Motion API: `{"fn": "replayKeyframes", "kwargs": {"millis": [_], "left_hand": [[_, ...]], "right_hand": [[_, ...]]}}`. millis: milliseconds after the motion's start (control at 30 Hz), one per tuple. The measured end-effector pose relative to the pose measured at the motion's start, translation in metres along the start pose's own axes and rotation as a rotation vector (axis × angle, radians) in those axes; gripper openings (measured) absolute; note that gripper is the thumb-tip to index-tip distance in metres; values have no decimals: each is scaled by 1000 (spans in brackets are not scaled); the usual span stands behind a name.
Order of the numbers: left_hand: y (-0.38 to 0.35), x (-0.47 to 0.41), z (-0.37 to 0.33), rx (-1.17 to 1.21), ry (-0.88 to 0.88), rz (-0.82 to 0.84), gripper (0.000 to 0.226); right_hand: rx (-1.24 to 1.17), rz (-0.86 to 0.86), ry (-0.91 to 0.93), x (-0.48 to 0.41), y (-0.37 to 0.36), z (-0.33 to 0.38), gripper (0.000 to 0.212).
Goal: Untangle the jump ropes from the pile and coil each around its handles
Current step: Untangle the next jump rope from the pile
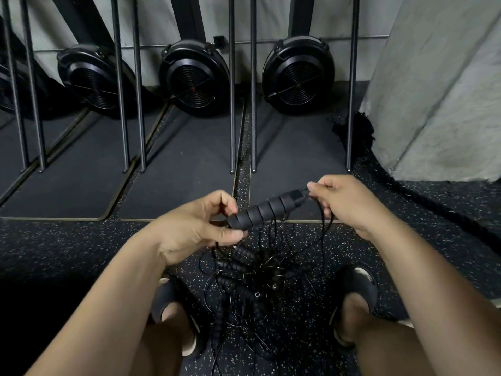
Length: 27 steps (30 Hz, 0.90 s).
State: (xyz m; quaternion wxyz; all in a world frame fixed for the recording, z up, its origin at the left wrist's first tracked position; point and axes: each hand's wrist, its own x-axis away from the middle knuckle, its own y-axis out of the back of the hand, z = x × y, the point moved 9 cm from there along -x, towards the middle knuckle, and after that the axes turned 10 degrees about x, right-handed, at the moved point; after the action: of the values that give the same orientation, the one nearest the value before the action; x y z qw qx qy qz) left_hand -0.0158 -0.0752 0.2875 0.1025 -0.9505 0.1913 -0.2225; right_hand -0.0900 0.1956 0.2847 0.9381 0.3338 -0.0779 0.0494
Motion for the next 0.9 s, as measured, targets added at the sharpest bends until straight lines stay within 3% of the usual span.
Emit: {"fn": "replayKeyframes", "kwargs": {"millis": [100,233,333,433,533,600,667,700,800,900], "left_hand": [[5,0,-13,146,-126,-18,43],[8,-2,-18,360,-242,-16,52],[5,-4,-18,428,-300,-30,36],[1,-8,-15,423,-320,-58,29],[-9,-13,-15,448,-339,7,44],[-15,-16,-15,448,-349,40,52],[-18,-17,-16,446,-364,45,45],[-17,-17,-18,447,-374,30,40],[-3,-18,-20,432,-404,-58,42],[8,-21,-18,311,-403,-167,58]], "right_hand": [[255,29,16,-3,-2,-15,15],[516,149,59,6,-16,-20,68],[252,268,153,18,-28,3,88],[252,270,197,14,-38,20,84],[402,198,194,4,-57,28,73],[371,151,132,-3,-68,26,51],[377,106,103,-10,-74,23,22],[385,101,96,-13,-74,23,18],[437,37,105,-13,-48,40,46],[477,-19,158,-8,-9,77,55]]}}
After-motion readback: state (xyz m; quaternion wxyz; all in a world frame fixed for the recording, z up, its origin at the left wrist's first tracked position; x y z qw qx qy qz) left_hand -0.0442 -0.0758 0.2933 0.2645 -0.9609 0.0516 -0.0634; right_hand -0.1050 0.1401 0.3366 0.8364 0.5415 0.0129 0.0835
